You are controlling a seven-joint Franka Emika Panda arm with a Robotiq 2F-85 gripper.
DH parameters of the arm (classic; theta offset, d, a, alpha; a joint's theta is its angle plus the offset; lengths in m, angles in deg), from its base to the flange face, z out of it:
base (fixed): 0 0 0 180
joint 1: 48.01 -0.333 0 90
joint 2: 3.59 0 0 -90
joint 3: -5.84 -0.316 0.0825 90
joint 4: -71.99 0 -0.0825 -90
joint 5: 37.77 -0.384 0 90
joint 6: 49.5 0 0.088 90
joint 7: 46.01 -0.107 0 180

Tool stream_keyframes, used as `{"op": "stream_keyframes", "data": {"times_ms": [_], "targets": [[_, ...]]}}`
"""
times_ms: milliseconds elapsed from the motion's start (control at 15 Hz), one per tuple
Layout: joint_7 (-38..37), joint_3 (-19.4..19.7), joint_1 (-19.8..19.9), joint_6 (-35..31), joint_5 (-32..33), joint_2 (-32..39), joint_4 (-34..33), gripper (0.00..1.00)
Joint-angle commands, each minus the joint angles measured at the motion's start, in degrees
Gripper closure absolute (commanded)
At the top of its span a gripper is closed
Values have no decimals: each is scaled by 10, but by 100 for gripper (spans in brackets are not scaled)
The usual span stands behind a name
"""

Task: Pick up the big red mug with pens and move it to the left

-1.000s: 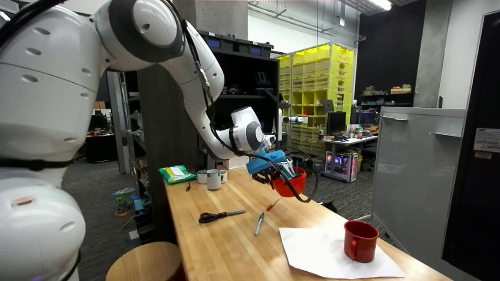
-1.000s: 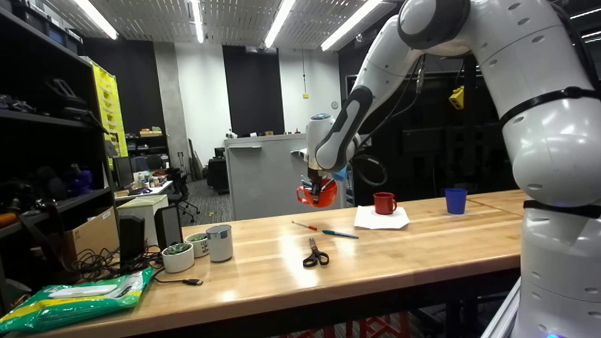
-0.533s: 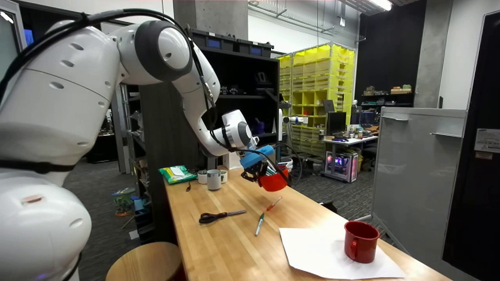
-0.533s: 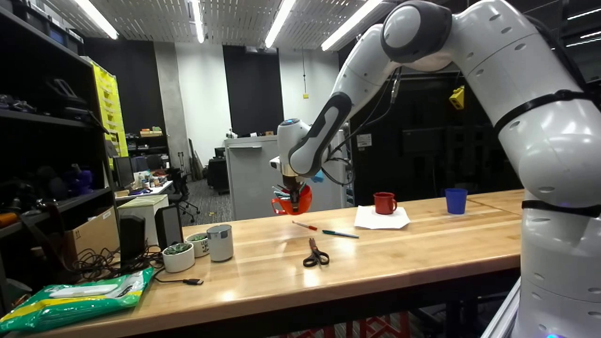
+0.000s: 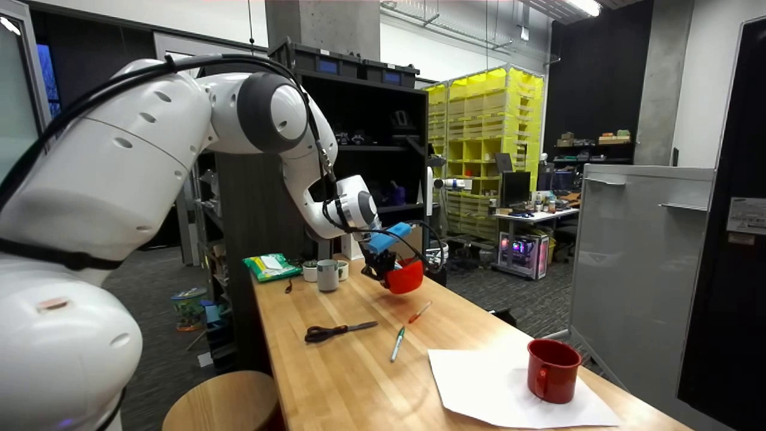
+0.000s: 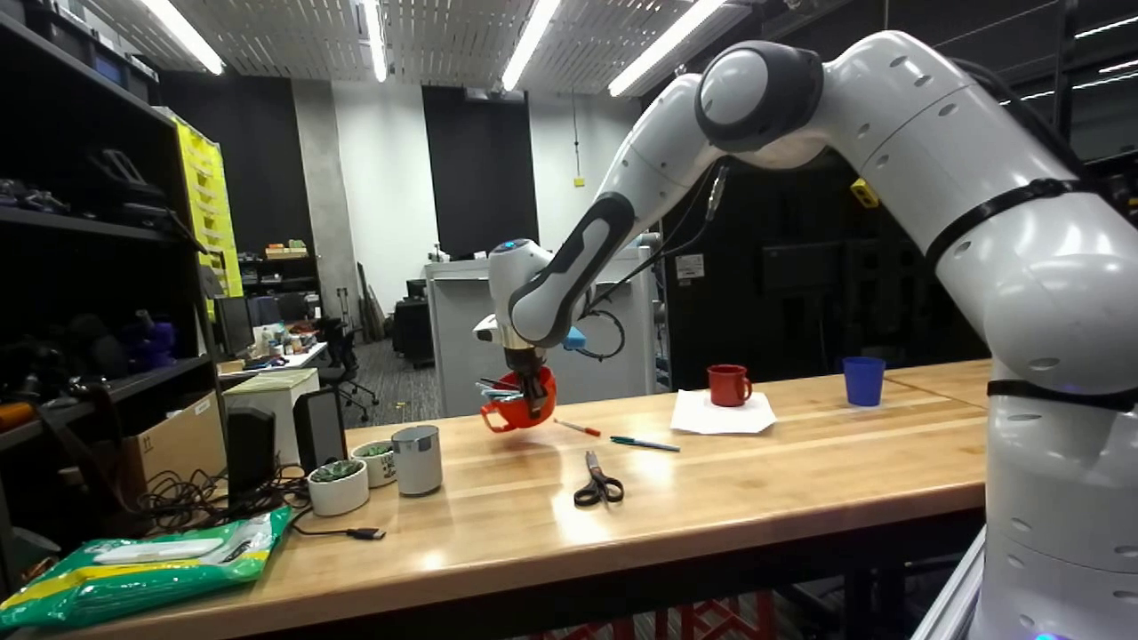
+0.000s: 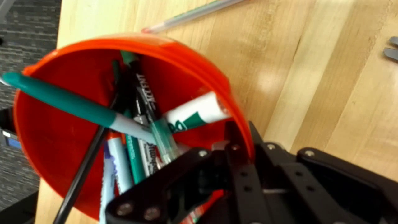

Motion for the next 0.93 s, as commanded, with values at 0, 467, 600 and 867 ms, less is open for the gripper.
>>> {"op": "stream_keyframes", "data": {"times_ms": [0,467,600,867], "targets": [[113,-33,16,15,-36,19,-40,98],[323,-112,73,24,-207,15,-50,98],[369,-120,80,35,-243,16,-52,98],[419,-111,79,67,-283,27,-67,98]]}}
